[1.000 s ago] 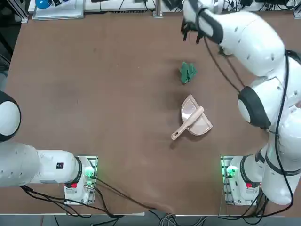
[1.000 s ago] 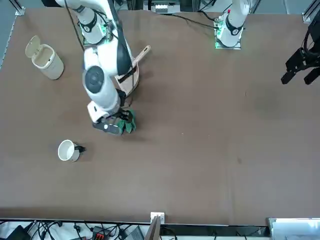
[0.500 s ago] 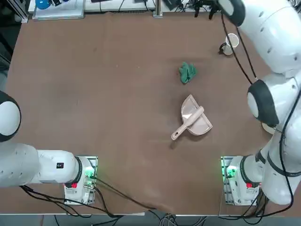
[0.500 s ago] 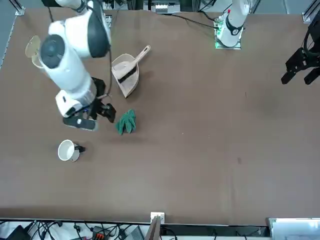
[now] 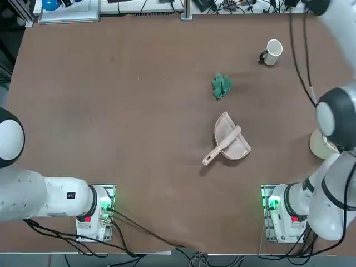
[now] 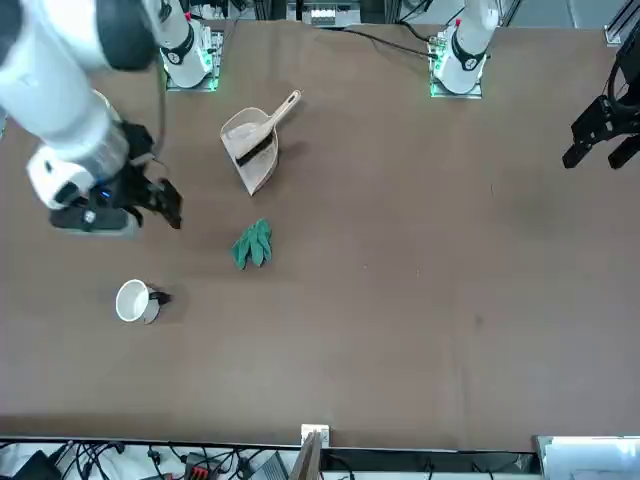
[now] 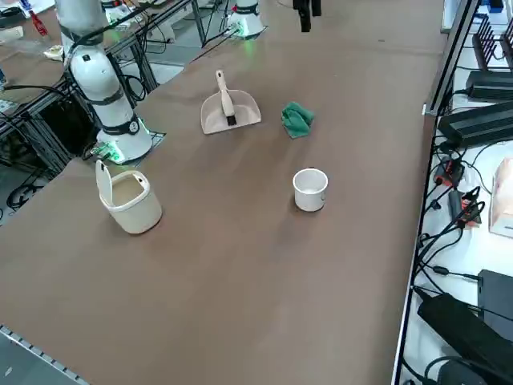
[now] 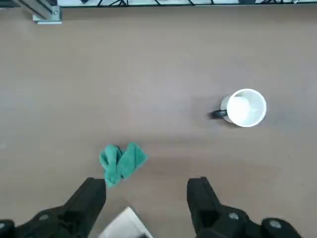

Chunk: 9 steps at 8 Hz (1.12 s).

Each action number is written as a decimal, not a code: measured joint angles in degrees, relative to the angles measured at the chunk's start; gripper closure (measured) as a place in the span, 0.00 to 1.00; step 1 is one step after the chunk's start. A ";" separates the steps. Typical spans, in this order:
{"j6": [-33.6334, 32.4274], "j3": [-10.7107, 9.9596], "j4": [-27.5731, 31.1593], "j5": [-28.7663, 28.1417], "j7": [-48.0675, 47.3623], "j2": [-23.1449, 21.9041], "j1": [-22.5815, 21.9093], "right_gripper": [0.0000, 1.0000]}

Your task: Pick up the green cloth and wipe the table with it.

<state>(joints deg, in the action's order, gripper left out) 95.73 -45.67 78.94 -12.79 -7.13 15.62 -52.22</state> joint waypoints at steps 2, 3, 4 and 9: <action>-3.80 5.71 0.01 2.01 5.28 -4.73 8.20 0.00; -5.26 9.73 0.03 3.71 6.44 -6.57 12.91 0.00; -6.44 14.81 0.10 5.18 6.87 -8.18 18.11 0.00; -8.73 36.85 7.79 7.38 7.76 -15.97 39.88 0.00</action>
<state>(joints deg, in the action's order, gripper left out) 87.00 -8.82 86.72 -5.41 0.63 -0.35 -12.33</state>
